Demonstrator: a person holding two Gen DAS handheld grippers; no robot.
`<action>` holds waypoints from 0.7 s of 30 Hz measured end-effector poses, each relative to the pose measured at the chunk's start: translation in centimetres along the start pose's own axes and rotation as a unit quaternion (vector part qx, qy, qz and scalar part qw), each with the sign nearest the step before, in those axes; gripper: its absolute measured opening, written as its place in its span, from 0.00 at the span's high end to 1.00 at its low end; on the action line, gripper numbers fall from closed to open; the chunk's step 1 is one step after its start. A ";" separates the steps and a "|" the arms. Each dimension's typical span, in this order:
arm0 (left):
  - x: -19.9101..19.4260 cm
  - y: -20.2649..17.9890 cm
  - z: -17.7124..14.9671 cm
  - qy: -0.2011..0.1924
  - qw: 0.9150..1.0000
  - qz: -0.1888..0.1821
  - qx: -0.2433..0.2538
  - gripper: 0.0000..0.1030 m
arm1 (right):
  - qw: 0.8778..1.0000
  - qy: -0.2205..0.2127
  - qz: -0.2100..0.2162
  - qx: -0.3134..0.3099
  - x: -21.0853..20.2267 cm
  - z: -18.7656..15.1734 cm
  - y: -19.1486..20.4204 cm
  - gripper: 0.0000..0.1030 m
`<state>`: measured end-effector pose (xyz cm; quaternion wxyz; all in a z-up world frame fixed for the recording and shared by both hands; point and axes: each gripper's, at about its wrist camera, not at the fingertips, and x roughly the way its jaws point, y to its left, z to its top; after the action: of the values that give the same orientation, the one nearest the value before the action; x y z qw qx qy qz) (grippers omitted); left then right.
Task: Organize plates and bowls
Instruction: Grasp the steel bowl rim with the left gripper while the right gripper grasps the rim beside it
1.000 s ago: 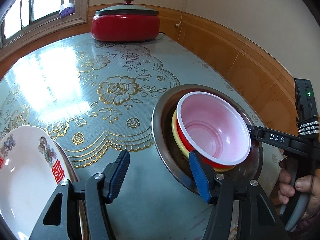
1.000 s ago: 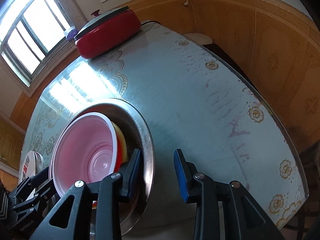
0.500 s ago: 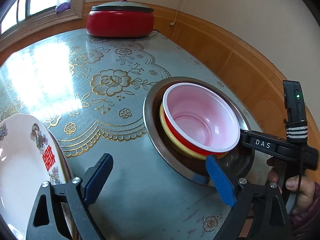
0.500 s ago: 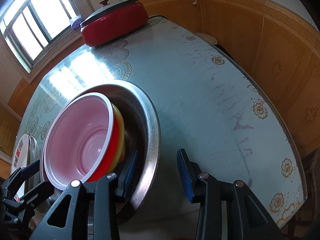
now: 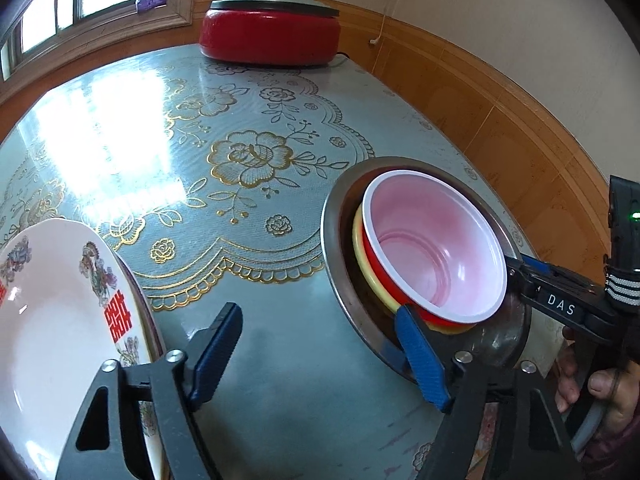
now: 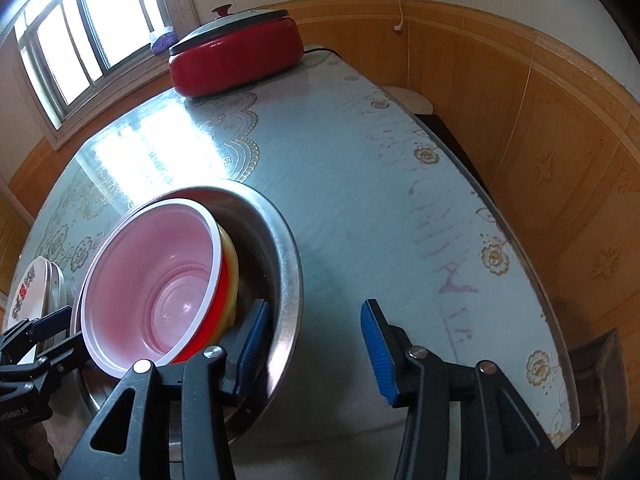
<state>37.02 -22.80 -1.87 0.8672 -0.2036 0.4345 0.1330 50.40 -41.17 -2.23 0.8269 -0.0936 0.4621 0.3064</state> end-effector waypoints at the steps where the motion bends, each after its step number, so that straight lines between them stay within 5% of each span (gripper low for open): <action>1: -0.1 0.0 0.1 0.000 1.000 0.001 -0.001 0.33 | 1.000 -0.002 -0.003 -0.007 0.0 0.0 0.1 0.54; 5: -0.2 -0.5 0.4 -0.004 1.000 0.001 0.008 0.50 | 1.000 -0.012 -0.004 -0.028 0.0 0.0 0.6 0.63; 9: 0.2 -0.6 0.6 -0.002 1.000 -0.008 0.007 0.58 | 0.999 -0.012 0.002 -0.041 0.3 0.4 1.1 0.72; 21: 1.0 -0.6 1.2 -0.003 1.000 -0.008 0.002 0.60 | 0.998 0.019 0.041 -0.035 1.7 1.6 0.2 0.74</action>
<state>38.69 -22.72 -1.85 0.8700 -0.2046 0.4304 0.1261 52.07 -39.62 -2.68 0.8006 -0.1092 0.4706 0.3545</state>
